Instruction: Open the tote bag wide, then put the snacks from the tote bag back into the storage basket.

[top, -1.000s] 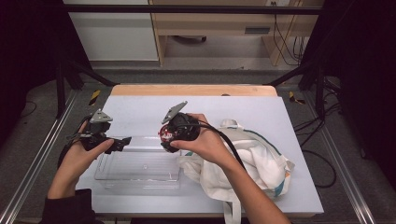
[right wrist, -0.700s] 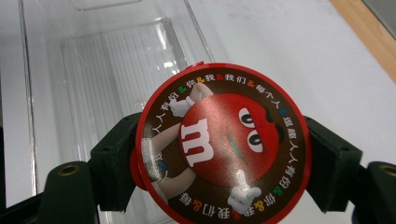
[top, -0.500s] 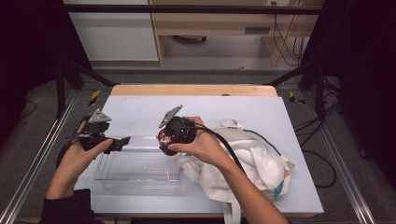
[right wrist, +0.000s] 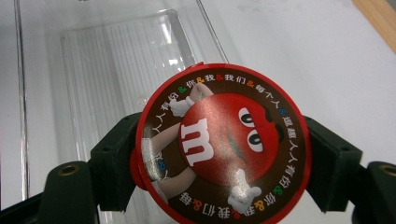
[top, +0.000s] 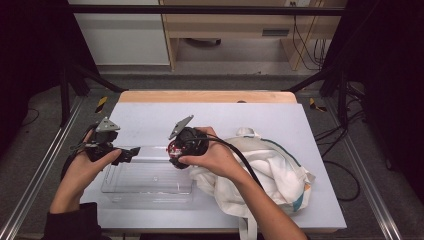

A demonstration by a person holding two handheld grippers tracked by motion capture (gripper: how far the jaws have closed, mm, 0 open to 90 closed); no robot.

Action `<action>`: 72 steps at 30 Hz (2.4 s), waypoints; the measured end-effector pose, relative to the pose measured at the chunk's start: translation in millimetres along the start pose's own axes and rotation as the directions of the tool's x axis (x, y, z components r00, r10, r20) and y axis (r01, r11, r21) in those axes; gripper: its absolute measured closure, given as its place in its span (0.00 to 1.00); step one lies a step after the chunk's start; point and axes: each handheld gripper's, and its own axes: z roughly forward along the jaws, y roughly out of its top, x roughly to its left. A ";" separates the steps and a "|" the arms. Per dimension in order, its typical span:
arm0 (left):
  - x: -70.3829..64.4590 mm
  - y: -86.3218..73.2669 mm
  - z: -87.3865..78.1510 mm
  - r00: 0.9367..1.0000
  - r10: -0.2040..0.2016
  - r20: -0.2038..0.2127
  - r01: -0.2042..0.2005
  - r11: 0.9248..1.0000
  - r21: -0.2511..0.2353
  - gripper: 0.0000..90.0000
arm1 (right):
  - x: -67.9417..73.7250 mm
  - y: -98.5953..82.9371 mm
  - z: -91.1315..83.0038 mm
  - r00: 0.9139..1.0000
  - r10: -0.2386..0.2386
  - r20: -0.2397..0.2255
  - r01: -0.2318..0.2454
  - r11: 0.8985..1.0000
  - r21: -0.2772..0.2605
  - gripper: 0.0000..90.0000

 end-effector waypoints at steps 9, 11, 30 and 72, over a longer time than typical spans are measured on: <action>-0.5 0.3 -0.3 1.000 -0.001 0.001 0.001 1.000 -0.003 0.05 | -0.4 -4.2 6.3 1.000 0.006 -0.004 -0.006 1.000 0.003 0.27; -0.5 0.2 0.1 1.000 0.004 0.002 -0.004 1.000 0.003 0.05 | -0.4 -5.0 7.6 1.000 0.004 -0.006 -0.004 1.000 0.005 0.27; -0.5 0.0 0.1 1.000 0.003 0.003 -0.003 1.000 0.003 0.05 | -0.8 -14.0 16.8 1.000 0.003 -0.001 -0.003 1.000 0.016 0.27; -4.3 0.5 4.6 1.000 0.011 0.011 -0.011 1.000 0.014 0.05 | 7.7 -22.4 31.0 1.000 -0.023 -0.006 0.024 0.995 0.096 0.27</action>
